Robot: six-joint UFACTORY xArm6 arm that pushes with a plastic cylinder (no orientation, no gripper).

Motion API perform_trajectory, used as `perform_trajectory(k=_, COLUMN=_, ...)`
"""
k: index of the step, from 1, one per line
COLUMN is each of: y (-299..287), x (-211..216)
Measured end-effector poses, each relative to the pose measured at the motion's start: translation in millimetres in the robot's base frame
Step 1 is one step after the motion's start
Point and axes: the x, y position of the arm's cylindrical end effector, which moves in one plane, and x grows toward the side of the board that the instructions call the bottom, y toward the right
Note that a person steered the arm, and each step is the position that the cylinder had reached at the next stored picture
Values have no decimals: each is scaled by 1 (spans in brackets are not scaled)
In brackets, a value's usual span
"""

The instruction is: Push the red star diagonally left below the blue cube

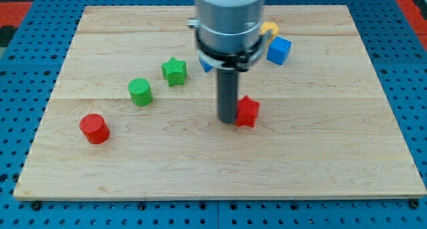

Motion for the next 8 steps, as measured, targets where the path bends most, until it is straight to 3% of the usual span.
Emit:
perform_trajectory(k=2, y=83, x=15)
perform_trajectory(k=3, y=91, x=-29)
perform_trajectory(k=5, y=176, x=-39)
perform_trajectory(k=6, y=129, x=-76)
perform_trajectory(k=7, y=65, x=-80)
perform_trajectory(k=8, y=117, x=-27)
